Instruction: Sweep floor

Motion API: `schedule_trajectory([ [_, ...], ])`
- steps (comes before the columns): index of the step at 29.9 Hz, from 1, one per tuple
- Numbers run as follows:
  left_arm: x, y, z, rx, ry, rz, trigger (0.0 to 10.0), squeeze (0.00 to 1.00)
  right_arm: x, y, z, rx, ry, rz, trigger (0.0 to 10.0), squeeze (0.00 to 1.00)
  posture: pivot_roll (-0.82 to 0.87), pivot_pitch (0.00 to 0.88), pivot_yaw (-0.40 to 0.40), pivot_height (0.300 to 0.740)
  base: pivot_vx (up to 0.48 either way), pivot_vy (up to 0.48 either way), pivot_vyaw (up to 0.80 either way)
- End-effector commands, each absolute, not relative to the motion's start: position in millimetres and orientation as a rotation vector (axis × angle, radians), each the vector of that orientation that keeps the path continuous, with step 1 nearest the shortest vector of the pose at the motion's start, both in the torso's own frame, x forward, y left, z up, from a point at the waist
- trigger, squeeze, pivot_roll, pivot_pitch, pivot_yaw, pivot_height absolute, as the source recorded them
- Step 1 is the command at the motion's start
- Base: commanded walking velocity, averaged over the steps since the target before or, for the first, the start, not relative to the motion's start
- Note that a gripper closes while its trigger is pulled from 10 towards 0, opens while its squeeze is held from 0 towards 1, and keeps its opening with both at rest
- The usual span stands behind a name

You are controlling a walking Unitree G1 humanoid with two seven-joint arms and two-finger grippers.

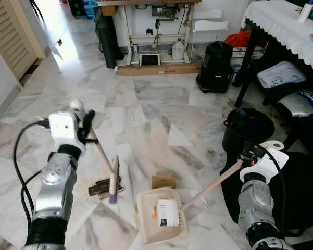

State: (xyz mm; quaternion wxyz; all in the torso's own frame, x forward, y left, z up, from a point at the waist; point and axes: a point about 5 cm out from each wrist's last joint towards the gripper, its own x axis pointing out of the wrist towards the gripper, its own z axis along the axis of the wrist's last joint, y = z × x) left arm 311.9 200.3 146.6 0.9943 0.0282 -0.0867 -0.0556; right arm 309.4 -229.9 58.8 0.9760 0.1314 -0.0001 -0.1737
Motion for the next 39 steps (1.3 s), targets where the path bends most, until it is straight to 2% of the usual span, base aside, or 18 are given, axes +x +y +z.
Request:
schedule_trajectory([
  [1,311,194,151,0.063,-0.186,-0.148,10.0,0.00,315,-229,71,0.274,-0.056,-0.351,10.0,0.00,0.00,0.000,0.034,0.740,0.000,0.000,0.00],
  [12,312,179,137,0.037,-0.147,-0.170,10.0,0.00,317,-236,81,0.262,-0.097,-0.389,10.0,0.00,0.00,0.000,0.034,0.740,0.000,0.000,0.00],
  [26,322,166,140,0.008,-0.178,-0.170,10.0,0.00,320,-233,94,0.236,-0.147,-0.383,10.0,0.00,-0.03,0.000,0.038,0.740,0.000,0.000,0.00],
  [39,324,162,136,0.004,-0.188,-0.139,10.0,0.00,322,-227,100,0.217,-0.161,-0.343,10.0,0.00,-0.04,0.000,0.027,0.740,0.000,0.000,0.74],
])
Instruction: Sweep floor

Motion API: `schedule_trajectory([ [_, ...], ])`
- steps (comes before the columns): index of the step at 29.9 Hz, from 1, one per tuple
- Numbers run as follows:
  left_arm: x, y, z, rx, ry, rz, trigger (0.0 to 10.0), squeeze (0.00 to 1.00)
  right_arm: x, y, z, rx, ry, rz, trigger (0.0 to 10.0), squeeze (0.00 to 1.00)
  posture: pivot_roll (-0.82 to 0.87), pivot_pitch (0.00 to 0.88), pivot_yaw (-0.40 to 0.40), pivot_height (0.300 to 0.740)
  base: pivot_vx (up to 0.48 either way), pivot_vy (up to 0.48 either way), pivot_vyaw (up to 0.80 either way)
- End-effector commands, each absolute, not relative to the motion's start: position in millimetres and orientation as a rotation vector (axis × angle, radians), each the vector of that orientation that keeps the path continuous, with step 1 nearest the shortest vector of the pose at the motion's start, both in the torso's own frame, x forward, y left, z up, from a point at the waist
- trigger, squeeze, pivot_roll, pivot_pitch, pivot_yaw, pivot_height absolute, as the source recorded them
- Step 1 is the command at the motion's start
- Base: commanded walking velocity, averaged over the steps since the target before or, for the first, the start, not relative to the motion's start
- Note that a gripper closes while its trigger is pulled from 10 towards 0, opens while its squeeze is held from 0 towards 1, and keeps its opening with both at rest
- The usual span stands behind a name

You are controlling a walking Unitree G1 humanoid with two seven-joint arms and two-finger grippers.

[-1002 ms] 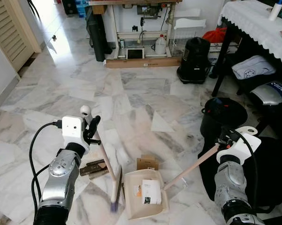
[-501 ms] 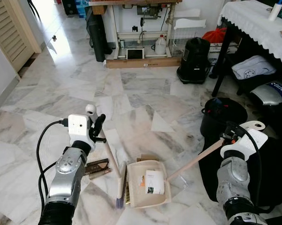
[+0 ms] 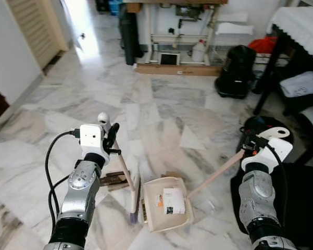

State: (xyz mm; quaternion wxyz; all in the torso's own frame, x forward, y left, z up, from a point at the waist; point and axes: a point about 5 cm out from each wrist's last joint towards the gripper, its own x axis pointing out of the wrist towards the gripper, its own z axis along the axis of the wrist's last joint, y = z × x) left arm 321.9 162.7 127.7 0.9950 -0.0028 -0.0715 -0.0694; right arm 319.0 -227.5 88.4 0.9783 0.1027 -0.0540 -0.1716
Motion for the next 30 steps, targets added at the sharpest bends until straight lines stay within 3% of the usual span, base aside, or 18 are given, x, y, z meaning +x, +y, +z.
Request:
schedule_trajectory([
  [1,324.0,162.9,135.4,0.004,-0.188,-0.137,10.0,0.00,322.1,-225.4,100.5,0.219,-0.163,-0.339,10.0,0.00,-0.04,0.000,0.028,0.740,0.000,0.000,0.74],
  [30,325.6,165.9,138.2,0.019,-0.194,-0.107,10.0,0.00,321.2,-218.1,96.5,0.247,-0.132,-0.342,10.0,0.00,-0.02,0.000,0.036,0.740,0.000,0.000,0.74],
])
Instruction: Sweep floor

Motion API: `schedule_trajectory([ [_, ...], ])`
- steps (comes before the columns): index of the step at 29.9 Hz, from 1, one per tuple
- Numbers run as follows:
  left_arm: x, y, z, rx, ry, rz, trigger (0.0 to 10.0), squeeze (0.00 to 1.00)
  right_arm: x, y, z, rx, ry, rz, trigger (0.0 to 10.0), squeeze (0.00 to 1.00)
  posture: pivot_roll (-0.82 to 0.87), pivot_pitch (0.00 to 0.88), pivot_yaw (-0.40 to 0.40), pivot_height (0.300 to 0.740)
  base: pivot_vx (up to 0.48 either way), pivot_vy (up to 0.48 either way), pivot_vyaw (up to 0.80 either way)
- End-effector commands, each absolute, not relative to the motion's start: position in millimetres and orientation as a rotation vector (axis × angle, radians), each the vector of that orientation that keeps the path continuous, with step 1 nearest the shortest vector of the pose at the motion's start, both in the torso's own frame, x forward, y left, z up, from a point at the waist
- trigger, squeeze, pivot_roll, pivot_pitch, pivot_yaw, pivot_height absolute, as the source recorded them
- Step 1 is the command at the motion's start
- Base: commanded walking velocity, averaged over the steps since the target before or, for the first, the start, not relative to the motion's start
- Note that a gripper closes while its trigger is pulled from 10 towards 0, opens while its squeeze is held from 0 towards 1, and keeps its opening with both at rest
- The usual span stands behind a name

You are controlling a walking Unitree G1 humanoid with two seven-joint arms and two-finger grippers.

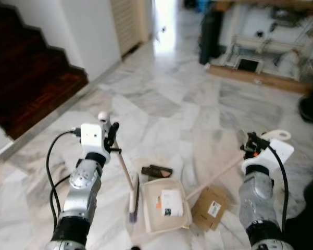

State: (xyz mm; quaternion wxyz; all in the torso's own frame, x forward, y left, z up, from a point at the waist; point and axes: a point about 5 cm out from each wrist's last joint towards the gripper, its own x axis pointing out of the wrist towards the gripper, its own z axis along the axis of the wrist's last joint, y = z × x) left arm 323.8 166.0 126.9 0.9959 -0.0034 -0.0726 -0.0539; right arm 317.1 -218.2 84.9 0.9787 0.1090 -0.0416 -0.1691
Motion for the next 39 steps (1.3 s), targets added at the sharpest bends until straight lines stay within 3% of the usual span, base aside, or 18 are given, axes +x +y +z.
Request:
schedule_trajectory([
  [1,325.6,165.8,138.4,0.019,-0.195,-0.107,10.0,0.00,321.2,-217.9,96.4,0.248,-0.131,-0.341,10.0,0.00,-0.02,0.000,0.036,0.740,0.000,0.000,0.71],
  [10,325.4,164.8,137.7,0.012,-0.191,-0.110,10.0,0.00,320.3,-219.7,94.8,0.250,-0.122,-0.343,10.0,0.00,-0.02,0.000,0.038,0.740,0.000,0.000,0.67],
  [15,324.2,165.7,136.8,0.009,-0.181,-0.106,10.0,0.00,320.3,-220.3,94.5,0.275,-0.117,-0.342,10.0,0.00,-0.01,0.000,0.035,0.740,0.000,0.000,0.00],
  [39,322.8,166.7,136.1,0.007,-0.173,-0.099,10.0,0.00,322.2,-218.2,94.4,0.291,-0.106,-0.327,10.0,0.00,-0.01,0.000,0.032,0.740,0.000,0.315,0.00],
])
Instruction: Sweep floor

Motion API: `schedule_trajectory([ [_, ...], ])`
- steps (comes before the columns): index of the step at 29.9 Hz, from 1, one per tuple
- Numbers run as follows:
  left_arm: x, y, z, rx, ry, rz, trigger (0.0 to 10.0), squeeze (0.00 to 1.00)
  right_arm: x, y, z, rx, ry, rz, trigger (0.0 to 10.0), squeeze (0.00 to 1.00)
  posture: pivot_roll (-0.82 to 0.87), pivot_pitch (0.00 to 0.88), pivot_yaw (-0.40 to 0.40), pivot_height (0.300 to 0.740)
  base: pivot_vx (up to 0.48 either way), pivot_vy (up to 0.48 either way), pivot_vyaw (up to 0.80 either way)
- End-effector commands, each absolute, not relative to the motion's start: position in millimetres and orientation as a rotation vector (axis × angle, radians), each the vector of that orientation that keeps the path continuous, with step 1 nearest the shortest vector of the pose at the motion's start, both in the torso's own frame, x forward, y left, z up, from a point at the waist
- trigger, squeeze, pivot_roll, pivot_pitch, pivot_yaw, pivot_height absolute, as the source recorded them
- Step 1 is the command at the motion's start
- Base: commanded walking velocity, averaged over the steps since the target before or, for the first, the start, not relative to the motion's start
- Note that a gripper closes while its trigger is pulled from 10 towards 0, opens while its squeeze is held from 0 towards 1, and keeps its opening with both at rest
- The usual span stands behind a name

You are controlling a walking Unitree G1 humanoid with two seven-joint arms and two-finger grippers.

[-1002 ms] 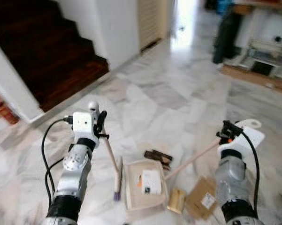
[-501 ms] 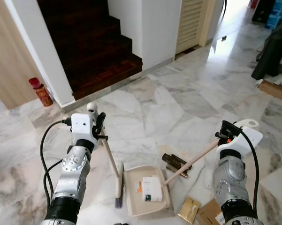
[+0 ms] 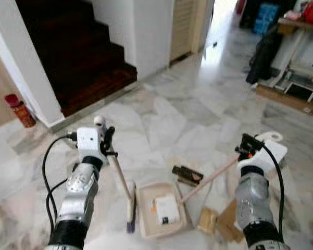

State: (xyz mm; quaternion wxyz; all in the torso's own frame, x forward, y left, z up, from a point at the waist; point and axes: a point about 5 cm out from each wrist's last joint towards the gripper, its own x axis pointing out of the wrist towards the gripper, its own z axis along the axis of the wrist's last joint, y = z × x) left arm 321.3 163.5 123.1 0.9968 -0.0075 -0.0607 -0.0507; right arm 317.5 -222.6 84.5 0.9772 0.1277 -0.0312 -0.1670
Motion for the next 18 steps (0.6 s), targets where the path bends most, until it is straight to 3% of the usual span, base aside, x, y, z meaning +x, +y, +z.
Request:
schedule_trajectory([
  [1,322.8,166.7,136.1,0.007,-0.173,-0.099,10.0,0.00,322.1,-218.2,94.4,0.292,-0.106,-0.327,10.0,0.00,-0.01,0.000,0.032,0.740,0.000,0.319,0.00],
  [18,321.1,162.8,135.5,-0.007,-0.178,-0.108,10.0,0.00,321.0,-216.7,93.3,0.291,-0.101,-0.310,10.0,0.00,-0.01,0.000,0.029,0.740,0.000,0.353,0.00],
])
